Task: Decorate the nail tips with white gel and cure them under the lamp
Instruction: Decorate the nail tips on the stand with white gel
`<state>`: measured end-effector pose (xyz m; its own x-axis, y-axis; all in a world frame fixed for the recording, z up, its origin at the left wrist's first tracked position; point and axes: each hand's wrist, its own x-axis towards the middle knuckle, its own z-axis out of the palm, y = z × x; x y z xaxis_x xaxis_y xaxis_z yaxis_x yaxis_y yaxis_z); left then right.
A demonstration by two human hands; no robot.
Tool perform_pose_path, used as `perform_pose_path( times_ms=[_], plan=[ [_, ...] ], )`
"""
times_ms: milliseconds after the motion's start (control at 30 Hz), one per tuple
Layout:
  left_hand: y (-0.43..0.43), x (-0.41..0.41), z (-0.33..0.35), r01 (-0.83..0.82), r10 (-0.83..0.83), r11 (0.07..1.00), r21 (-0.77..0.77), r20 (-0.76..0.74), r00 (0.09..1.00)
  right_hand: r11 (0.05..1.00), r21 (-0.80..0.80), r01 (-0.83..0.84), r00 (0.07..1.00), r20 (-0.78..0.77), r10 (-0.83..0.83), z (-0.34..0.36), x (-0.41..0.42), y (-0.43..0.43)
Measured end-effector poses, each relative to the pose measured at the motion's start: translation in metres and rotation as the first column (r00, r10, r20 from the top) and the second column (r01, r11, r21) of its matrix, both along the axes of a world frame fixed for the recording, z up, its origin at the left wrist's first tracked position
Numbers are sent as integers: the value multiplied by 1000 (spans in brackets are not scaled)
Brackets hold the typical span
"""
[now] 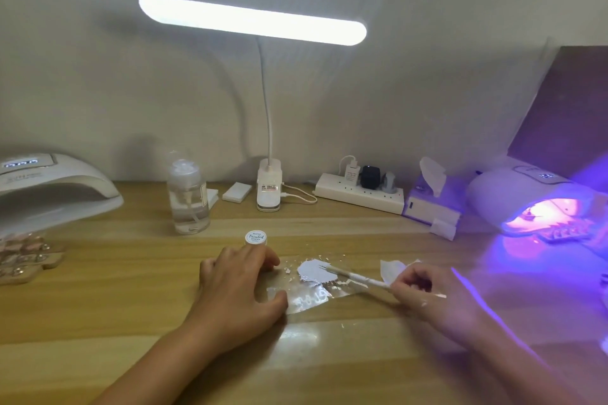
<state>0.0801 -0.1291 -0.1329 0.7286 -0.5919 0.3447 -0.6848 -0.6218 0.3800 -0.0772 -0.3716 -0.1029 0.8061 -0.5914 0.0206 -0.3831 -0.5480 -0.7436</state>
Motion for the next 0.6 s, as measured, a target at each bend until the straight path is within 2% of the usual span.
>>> perform_pose_path(
  times_ms=[367,600],
  plan=[
    [0,-1,1,-1,1,1000,21,-20,1000,986,155,67,996,55,-76,1,1,-3],
    [3,-4,3,-2,2,1000,7,-39,999,952,257,167,967,144,-209,11,-2,2]
  ],
)
